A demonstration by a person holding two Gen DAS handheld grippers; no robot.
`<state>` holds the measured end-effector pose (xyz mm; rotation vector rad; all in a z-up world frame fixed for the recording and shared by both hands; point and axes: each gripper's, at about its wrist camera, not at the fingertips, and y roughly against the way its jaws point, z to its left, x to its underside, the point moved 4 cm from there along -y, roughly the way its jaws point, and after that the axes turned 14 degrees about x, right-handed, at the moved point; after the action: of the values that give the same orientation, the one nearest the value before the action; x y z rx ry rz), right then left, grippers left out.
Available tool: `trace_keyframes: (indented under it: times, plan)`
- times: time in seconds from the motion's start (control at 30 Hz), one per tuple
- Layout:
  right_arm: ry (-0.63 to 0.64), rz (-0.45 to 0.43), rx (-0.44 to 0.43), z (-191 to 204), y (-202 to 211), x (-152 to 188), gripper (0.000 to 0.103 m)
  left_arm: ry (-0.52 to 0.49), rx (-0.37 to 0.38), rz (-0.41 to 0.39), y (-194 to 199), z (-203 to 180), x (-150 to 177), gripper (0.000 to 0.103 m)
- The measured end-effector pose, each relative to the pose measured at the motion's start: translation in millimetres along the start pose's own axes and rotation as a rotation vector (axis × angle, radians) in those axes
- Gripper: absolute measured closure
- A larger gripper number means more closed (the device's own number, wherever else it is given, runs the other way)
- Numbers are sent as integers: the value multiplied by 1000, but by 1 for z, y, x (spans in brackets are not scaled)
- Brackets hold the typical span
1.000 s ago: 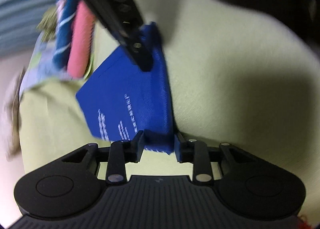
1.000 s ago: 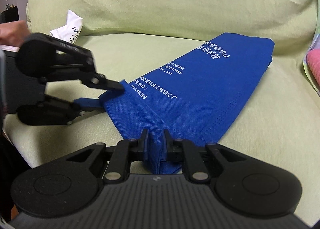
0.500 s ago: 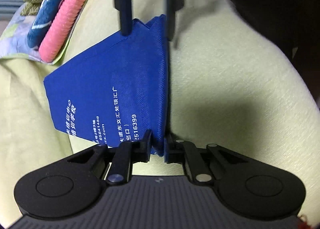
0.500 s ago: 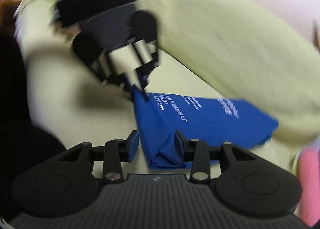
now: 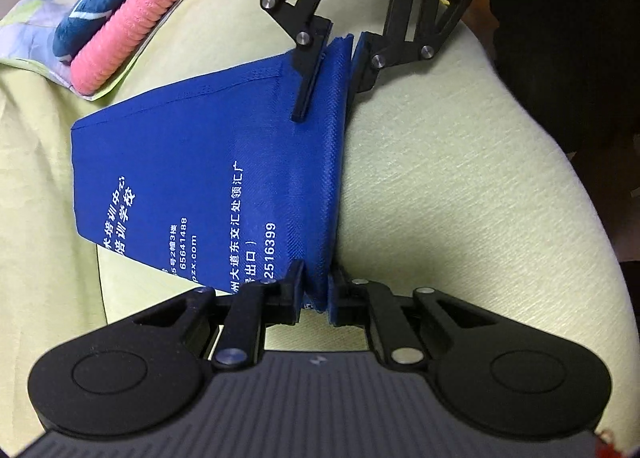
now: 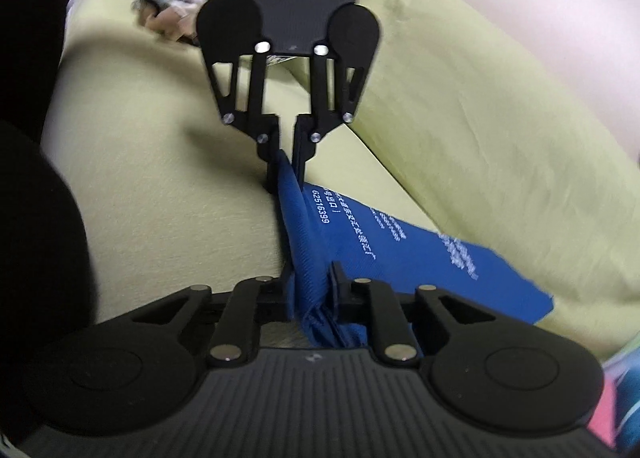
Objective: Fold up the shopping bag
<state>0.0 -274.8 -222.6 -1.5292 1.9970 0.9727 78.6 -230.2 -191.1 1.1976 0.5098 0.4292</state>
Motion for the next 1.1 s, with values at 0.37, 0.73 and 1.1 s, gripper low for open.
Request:
trace_keyframes:
  times: [0.37, 0.73, 1.1]
  plan:
    - [-582, 249, -361, -59, 10, 15, 91, 113, 190, -109, 22, -29, -21, 91]
    - [-945, 495, -682, -89, -8, 52, 91, 195, 275, -172, 19, -29, -30, 92]
    - [-1177, 665, -796, -97, -27, 80, 96, 251, 290, -208, 15, -15, -15, 91]
